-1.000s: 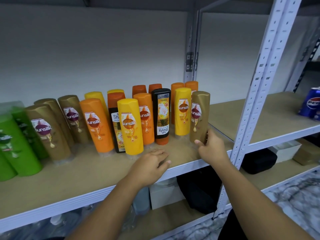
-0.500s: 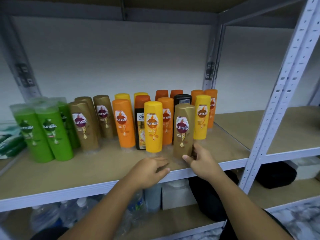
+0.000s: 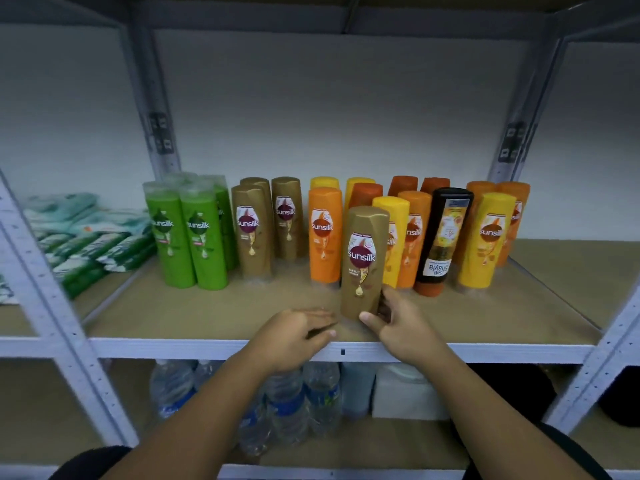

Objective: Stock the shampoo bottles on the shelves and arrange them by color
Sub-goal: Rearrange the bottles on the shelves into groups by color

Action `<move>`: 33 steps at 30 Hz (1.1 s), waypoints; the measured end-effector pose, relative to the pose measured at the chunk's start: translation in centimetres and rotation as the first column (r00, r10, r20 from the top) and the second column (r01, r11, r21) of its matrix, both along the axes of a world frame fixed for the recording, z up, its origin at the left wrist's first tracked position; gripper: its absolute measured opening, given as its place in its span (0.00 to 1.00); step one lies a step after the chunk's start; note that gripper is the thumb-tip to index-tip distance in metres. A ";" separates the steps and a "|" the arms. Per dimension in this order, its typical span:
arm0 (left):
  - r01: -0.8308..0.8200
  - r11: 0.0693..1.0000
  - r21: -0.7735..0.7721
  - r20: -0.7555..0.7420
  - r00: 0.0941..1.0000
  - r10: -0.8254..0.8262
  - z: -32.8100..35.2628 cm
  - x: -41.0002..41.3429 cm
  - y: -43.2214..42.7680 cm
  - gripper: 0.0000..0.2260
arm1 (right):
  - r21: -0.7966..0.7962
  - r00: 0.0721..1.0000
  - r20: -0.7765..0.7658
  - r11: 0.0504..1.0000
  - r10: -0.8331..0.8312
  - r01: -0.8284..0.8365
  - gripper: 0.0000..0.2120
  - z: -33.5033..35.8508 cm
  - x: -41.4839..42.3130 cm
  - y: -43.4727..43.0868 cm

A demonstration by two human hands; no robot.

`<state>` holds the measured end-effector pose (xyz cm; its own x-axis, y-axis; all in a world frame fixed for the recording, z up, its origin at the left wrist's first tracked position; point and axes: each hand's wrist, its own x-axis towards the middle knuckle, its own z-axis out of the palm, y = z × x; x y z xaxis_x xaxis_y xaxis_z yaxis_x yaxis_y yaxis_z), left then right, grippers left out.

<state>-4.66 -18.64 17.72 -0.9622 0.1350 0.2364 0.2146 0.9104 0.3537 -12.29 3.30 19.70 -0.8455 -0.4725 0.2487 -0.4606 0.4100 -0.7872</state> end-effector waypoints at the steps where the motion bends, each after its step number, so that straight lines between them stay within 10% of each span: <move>1: -0.018 1.000 -0.005 0.000 1.000 0.018 0.0 0.3 -0.7 0.21 | 0.000 1.000 -0.008 1.000 0.009 -0.009 0.21 0.0 0.2 -1.0; 13: -0.362 0.932 0.003 -0.001 0.932 0.362 0.1 1.2 -8.3 0.24 | 0.005 0.998 -0.068 1.000 0.000 0.001 0.24 -0.3 -0.4 -10.8; 33: -0.329 0.944 0.031 -0.049 0.943 0.330 -0.9 -1.1 -11.6 0.20 | -0.035 0.983 -0.071 0.986 -0.167 0.164 0.21 -1.3 -3.1 -18.9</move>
<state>-5.80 -30.27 16.81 -0.9381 -0.1933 0.2873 -0.0771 0.9254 0.3711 -15.34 -15.59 18.45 -0.8903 -0.3192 0.3247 -0.4454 0.4629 -0.7664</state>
